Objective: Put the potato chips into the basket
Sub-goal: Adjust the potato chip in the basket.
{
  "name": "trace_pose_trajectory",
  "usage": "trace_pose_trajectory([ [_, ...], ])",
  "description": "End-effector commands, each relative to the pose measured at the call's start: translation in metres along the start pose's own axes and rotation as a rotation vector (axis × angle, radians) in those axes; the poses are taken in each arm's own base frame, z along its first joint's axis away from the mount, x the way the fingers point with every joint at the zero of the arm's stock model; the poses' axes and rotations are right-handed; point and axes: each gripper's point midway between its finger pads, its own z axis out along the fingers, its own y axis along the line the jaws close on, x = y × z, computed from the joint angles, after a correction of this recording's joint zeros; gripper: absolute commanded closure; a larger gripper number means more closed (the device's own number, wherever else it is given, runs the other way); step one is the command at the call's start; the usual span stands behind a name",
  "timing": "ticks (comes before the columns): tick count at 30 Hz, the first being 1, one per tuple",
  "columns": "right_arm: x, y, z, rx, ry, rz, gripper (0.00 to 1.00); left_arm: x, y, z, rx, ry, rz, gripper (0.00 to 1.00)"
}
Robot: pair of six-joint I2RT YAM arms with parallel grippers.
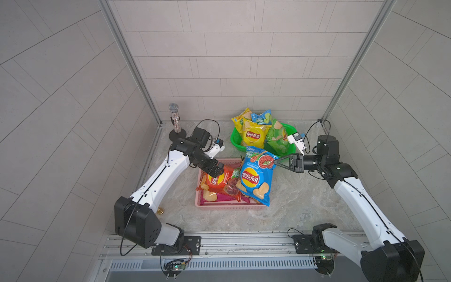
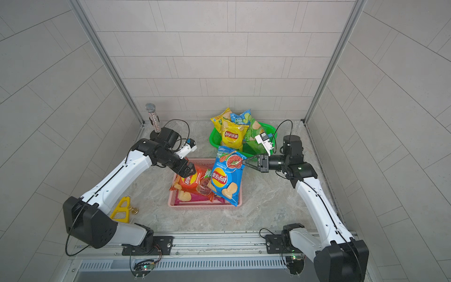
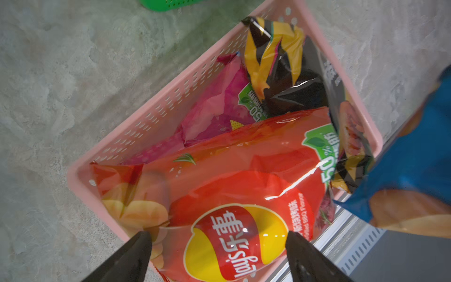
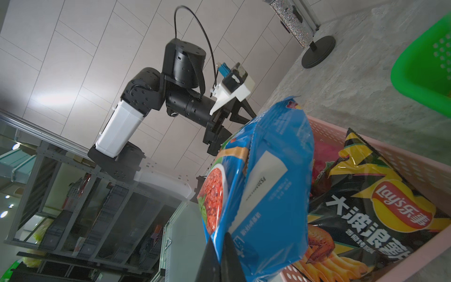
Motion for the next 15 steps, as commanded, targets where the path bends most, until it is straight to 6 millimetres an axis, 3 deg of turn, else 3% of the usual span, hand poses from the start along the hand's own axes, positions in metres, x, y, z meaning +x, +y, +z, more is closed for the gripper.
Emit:
trace_pose_trajectory([
  [1, -0.005, 0.019, -0.006, -0.029, -0.013, -0.028, 1.0, 0.002, 0.012, 0.007, -0.057, 0.008, -0.015, 0.07],
  [9, 0.002, 0.011, -0.008, -0.012, -0.016, 0.01, 1.0, 0.014, 0.032, 0.008, -0.174, 0.04, -0.056, 0.09],
  [15, -0.002, -0.009, 0.0, 0.005, 0.002, 0.05, 1.0, 0.022, 0.03, -0.004, -0.195, 0.019, -0.064, 0.09],
])
